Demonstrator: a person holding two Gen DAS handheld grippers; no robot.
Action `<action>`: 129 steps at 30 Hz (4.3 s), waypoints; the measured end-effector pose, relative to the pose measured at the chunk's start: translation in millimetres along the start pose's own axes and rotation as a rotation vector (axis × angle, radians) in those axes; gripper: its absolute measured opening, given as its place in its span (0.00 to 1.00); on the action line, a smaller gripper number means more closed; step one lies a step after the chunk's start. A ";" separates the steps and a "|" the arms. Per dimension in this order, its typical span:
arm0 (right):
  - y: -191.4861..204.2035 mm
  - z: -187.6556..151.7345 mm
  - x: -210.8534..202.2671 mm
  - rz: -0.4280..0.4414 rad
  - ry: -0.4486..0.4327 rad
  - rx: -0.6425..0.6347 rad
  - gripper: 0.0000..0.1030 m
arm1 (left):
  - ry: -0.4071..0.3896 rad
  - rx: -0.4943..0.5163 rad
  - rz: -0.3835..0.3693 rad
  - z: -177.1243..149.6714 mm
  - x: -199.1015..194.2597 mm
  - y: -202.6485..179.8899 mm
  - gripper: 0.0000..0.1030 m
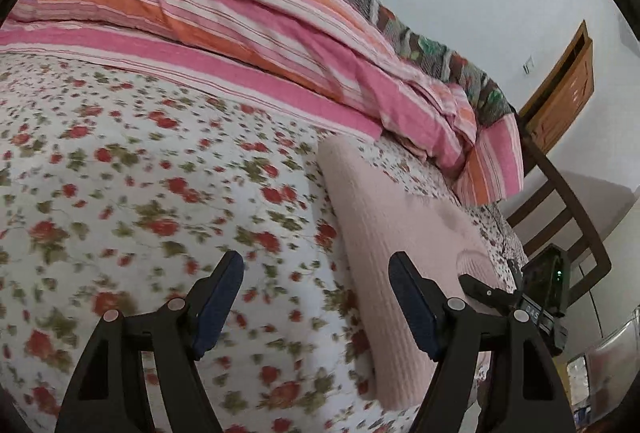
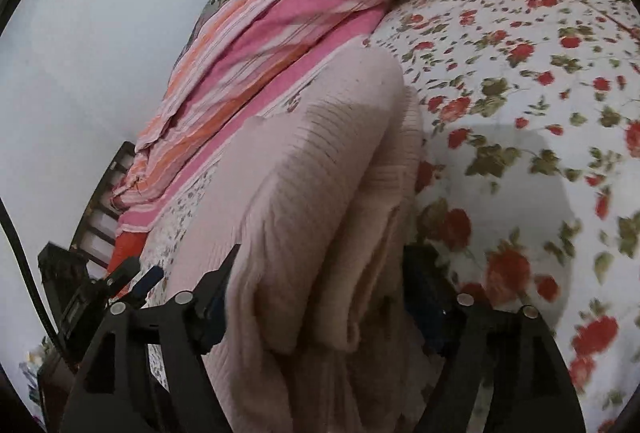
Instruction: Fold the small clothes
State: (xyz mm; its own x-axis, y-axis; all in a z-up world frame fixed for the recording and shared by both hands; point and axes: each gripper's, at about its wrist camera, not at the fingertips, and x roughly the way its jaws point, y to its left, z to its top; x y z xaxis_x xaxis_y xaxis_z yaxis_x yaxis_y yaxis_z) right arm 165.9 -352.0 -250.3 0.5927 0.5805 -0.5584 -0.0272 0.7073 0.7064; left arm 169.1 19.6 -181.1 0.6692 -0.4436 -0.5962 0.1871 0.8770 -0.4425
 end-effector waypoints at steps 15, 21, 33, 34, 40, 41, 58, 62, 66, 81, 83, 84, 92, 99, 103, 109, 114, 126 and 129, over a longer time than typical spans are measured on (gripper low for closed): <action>72.2 21.9 -32.9 0.070 -0.039 -0.110 0.36 | -0.032 -0.075 -0.038 -5.2 -20.6 27.9 0.71; 133.0 46.8 -40.3 -0.098 -0.113 -0.121 0.36 | -0.067 -0.095 -0.013 1.7 -44.7 37.2 0.71; 158.0 60.9 15.0 0.145 -0.105 -0.004 0.36 | -0.079 -0.035 0.067 0.8 -65.1 47.6 0.71; 142.1 56.4 24.0 0.140 -0.086 0.013 0.37 | -0.072 -0.031 0.068 -2.0 -61.7 47.6 0.71; 36.0 24.5 48.1 -0.005 0.038 0.120 0.48 | 0.019 0.032 0.060 -29.2 -27.5 30.9 0.70; 33.5 23.2 37.2 0.016 0.026 0.112 0.48 | 0.032 0.065 0.065 -34.7 -22.9 22.1 0.70; 76.3 -8.3 -16.5 -0.047 -0.031 -0.256 0.20 | 0.083 0.330 0.208 -62.7 15.4 -57.6 0.13; 76.5 -15.2 -19.1 -0.024 -0.038 -0.280 0.06 | -0.002 0.250 0.154 -47.9 -8.3 -34.1 0.12; 86.6 -25.5 -1.7 -0.065 0.018 -0.337 0.06 | 0.055 0.171 0.132 -49.1 0.1 -8.2 0.12; 121.7 13.9 -5.7 -0.053 -0.200 -0.447 0.13 | 0.062 0.146 0.076 -52.1 6.7 0.6 0.14; 109.1 12.5 -12.1 -0.008 -0.211 -0.392 0.13 | 0.062 0.138 0.065 -51.8 6.8 2.4 0.13; 102.1 12.6 -4.7 -0.058 -0.191 -0.379 0.13 | 0.063 0.137 0.061 -51.6 6.9 2.4 0.13; 85.3 12.5 31.1 -0.322 -0.072 -0.405 0.24 | 0.044 0.182 0.028 -57.0 -19.7 6.9 0.34; 116.3 24.8 4.7 -0.298 -0.187 -0.479 0.30 | -0.032 0.120 0.054 -14.2 -28.3 12.9 0.36; 128.3 28.8 30.3 -0.279 -0.149 -0.522 0.30 | -0.014 0.149 0.076 19.4 8.6 -12.4 0.35; 95.8 12.8 63.8 -0.342 -0.120 -0.527 0.30 | 0.000 0.187 0.137 22.5 55.6 -32.6 0.38; 88.8 6.1 70.4 -0.351 -0.168 -0.532 0.32 | -0.022 0.222 0.195 11.7 66.2 -32.4 0.48; 89.0 4.2 70.6 -0.346 -0.186 -0.540 0.35 | -0.125 0.277 0.217 -6.1 68.4 -29.7 0.55; 89.2 3.1 70.2 -0.347 -0.190 -0.542 0.35 | -0.130 0.281 0.221 -6.2 68.2 -29.4 0.56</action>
State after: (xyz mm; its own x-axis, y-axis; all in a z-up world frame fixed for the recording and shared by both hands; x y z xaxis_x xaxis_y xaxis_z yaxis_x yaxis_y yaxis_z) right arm 207.6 -249.4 -225.1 0.7699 0.2364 -0.5927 -0.1805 0.9716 0.1531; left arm 204.8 -37.6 -212.9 0.7976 -0.2263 -0.5592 0.2055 0.9734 -0.1009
